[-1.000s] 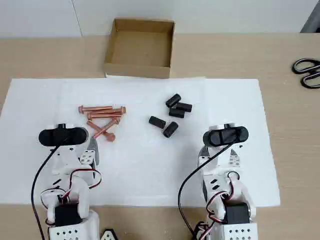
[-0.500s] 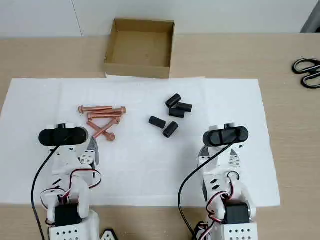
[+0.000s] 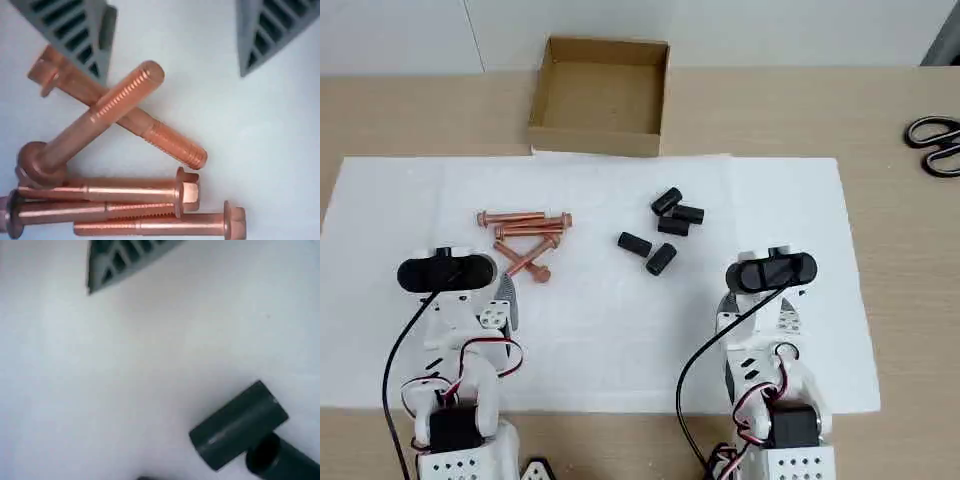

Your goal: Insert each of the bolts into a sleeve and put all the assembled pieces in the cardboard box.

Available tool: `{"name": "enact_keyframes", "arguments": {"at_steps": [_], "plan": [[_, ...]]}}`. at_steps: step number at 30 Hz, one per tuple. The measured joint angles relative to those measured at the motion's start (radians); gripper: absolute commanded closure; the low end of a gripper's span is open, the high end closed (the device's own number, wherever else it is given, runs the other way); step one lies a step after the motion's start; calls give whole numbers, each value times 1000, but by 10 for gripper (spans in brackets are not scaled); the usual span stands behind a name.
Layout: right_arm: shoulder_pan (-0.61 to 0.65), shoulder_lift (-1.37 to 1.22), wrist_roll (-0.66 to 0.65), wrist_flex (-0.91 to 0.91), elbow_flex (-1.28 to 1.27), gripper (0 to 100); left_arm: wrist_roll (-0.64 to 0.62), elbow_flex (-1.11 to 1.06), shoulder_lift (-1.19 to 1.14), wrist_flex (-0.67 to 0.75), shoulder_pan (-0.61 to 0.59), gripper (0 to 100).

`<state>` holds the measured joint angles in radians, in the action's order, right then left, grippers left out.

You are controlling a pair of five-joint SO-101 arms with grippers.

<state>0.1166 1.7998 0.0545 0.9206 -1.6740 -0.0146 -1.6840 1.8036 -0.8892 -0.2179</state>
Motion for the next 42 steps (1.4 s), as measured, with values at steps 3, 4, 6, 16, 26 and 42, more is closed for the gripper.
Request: {"name": "enact_keyframes", "arguments": {"at_steps": [3, 4, 6, 16, 26, 42], "plan": [[0, 0, 0, 0, 0, 785, 0, 0, 0, 0, 0, 835], [0, 0, 0, 0, 0, 785, 0, 0, 0, 0, 0, 835], [0, 0, 0, 0, 0, 785, 0, 0, 0, 0, 0, 835], [0, 0, 0, 0, 0, 785, 0, 0, 0, 0, 3, 835], [-124, 0, 0, 8, 97, 785, 0, 21, 0, -23, 8, 835], [-190, -265, 0, 325, 801, 785, 86, 459, -31, -233, -132, 835]]}}
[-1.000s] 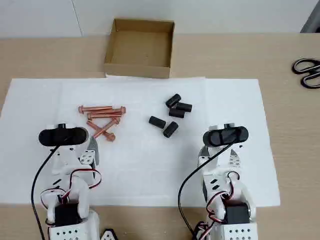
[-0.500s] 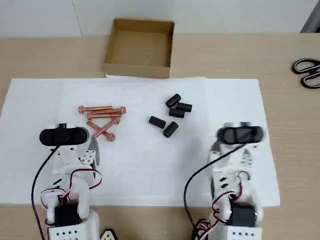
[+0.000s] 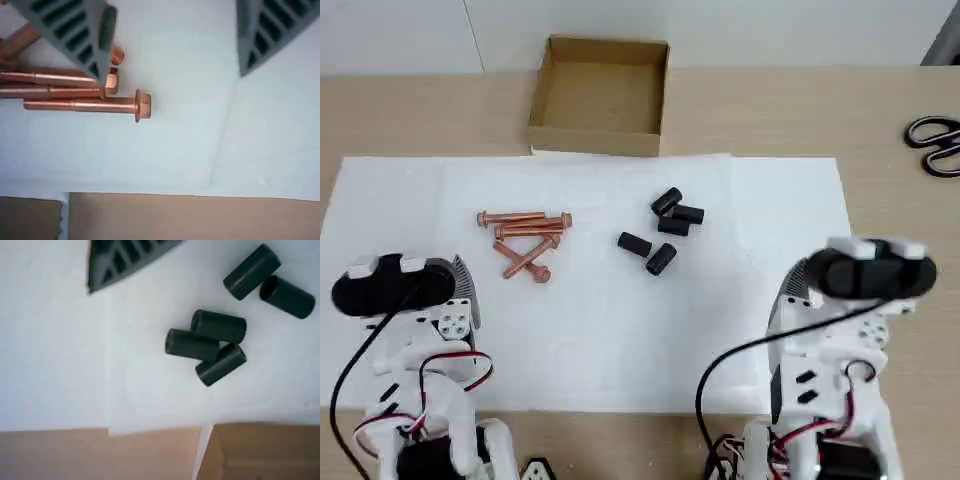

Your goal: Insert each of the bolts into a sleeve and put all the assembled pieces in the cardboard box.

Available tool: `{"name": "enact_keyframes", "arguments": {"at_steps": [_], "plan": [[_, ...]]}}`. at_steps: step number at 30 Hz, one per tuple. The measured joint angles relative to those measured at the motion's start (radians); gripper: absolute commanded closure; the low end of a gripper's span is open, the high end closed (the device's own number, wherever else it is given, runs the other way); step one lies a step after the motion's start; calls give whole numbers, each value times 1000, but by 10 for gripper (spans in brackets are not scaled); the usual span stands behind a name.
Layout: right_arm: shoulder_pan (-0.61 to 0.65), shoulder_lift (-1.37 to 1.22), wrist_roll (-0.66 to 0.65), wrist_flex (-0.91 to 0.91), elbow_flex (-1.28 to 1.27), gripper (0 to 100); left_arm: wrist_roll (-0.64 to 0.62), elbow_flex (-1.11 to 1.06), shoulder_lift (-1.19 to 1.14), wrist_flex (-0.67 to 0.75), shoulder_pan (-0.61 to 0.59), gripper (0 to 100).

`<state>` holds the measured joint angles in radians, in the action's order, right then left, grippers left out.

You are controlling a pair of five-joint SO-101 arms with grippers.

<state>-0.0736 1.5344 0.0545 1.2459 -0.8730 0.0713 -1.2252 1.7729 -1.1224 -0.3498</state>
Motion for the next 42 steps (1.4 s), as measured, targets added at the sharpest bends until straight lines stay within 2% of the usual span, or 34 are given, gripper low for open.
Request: {"name": "enact_keyframes", "arguments": {"at_steps": [4, 10, 15, 20, 29, 38, 42], "plan": [[58, -273, 0, 132, 252, 785, 2, 115, -180, -26, -8, 835], [161, -713, 0, 342, 635, 785, 2, 370, -631, -100, -8, 835], [167, -948, 0, 324, 746, 786, 2, 600, -974, -167, -8, 835], [187, -1092, 0, 230, 746, 786, 2, 718, -1181, -229, -8, 835], [285, -1343, 0, 81, 746, 786, 2, 749, -1295, -255, -8, 835], [387, -1628, 6, 84, 746, 785, 2, 752, -1300, -255, -8, 835], [443, -1654, 150, 48, 746, 786, 2, 752, -1301, -255, -8, 835]]}}
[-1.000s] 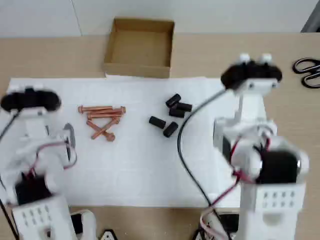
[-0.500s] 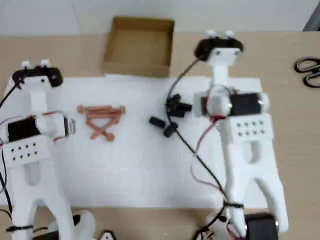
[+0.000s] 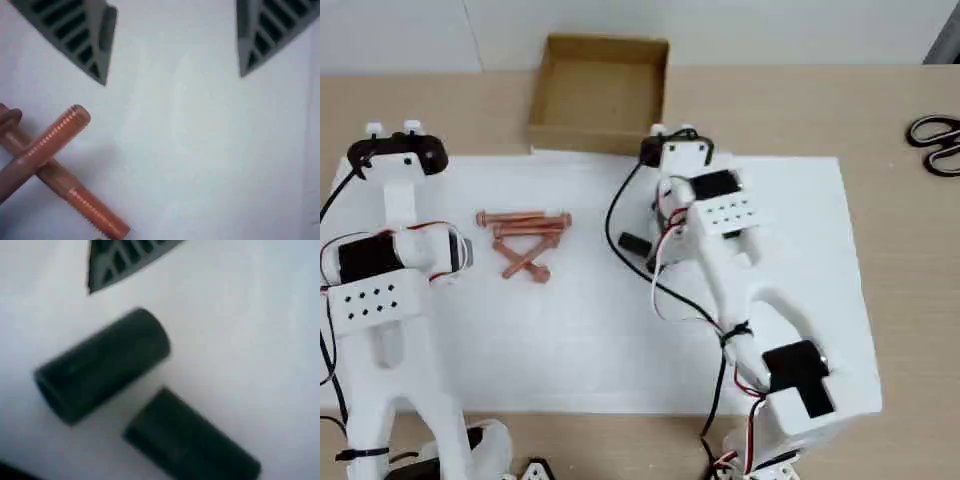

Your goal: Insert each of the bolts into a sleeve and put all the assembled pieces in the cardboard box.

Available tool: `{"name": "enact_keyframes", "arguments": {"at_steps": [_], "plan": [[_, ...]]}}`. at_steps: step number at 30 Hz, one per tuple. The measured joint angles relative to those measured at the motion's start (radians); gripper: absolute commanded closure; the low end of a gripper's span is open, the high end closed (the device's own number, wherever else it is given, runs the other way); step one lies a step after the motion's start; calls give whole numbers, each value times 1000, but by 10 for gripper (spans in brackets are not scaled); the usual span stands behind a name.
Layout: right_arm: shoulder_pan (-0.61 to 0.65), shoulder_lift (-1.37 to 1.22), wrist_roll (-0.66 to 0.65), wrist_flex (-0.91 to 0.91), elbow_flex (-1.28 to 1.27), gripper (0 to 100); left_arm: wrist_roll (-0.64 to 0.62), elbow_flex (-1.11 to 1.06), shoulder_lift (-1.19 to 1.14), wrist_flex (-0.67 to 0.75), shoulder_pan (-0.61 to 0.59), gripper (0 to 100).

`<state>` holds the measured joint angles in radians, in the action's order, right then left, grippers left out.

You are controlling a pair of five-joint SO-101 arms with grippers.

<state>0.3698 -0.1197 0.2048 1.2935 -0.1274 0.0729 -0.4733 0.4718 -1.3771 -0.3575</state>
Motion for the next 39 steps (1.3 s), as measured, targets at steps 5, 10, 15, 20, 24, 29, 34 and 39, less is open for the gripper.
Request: {"name": "enact_keyframes", "arguments": {"at_steps": [5, 10, 15, 20, 24, 29, 34, 39], "plan": [[25, -44, 235, -81, 0, 786, 0, 0, -6, 0, 0, 835], [25, -107, 367, -149, 2, 786, 0, 0, -6, 0, 0, 835], [28, -164, 396, -192, 17, 786, 0, 0, -6, 0, 0, 835], [26, -189, 396, -193, 20, 787, 0, 0, -6, 0, 0, 835], [26, -192, 396, -192, 23, 863, 0, 0, -6, 0, 0, 835], [14, -192, 394, -186, 18, 996, 0, 0, -6, 0, 0, 835], [-8, -192, 394, -167, 20, 994, 0, 0, -6, 0, 0, 836], [-32, -196, 324, -51, 87, 995, 0, 0, -6, 0, 0, 836]]}}
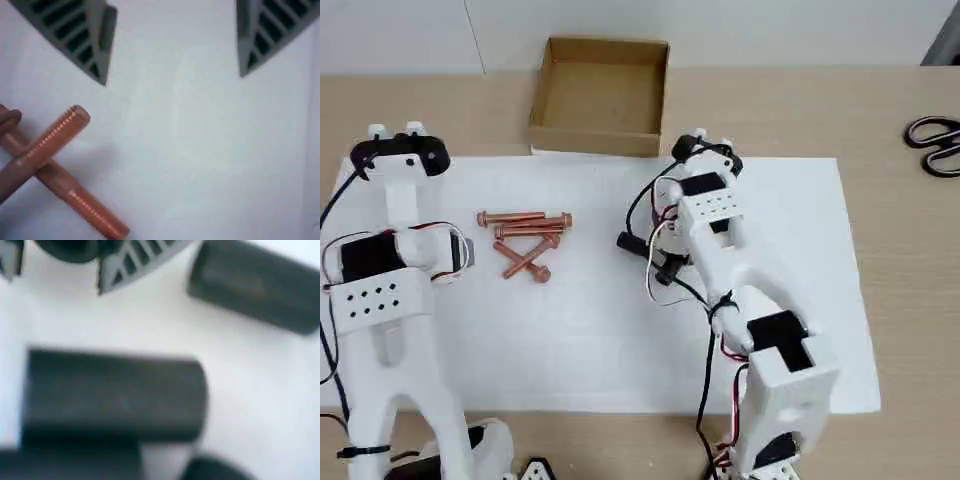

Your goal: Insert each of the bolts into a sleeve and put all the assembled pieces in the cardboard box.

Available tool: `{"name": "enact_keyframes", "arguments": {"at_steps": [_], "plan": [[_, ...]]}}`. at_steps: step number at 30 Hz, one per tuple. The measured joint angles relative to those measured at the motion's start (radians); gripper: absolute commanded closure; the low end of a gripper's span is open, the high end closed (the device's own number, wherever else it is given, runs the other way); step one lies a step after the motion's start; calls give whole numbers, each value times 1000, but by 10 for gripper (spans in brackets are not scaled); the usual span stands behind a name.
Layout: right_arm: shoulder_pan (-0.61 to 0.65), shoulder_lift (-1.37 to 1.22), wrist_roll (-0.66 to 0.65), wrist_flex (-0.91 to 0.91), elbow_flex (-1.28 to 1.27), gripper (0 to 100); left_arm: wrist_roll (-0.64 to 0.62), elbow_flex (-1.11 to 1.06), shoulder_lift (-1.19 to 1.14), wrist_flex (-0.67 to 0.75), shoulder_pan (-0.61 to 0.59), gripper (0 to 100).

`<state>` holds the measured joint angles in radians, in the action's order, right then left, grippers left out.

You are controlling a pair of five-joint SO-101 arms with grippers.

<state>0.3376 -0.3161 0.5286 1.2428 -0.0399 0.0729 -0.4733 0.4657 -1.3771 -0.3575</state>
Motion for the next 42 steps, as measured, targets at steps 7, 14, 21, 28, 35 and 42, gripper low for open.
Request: {"name": "enact_keyframes", "arguments": {"at_steps": [7, 14, 21, 28, 35, 42], "plan": [[-21, 0, -338, 150, 141, 991, 0, 0, 0, 0, 0, 836], [-20, -23, -692, 117, 163, 985, 0, 0, 0, 0, 0, 836], [-20, -104, -735, 121, 160, 835, 0, 0, 0, 0, 0, 836], [-20, -107, -736, 133, 160, 854, 0, 0, 0, 0, 0, 836], [-20, -107, -700, 190, 160, 854, 0, 0, 0, 0, 0, 836], [-20, -110, -606, 206, 160, 854, 0, 0, 0, 0, 0, 836]]}}
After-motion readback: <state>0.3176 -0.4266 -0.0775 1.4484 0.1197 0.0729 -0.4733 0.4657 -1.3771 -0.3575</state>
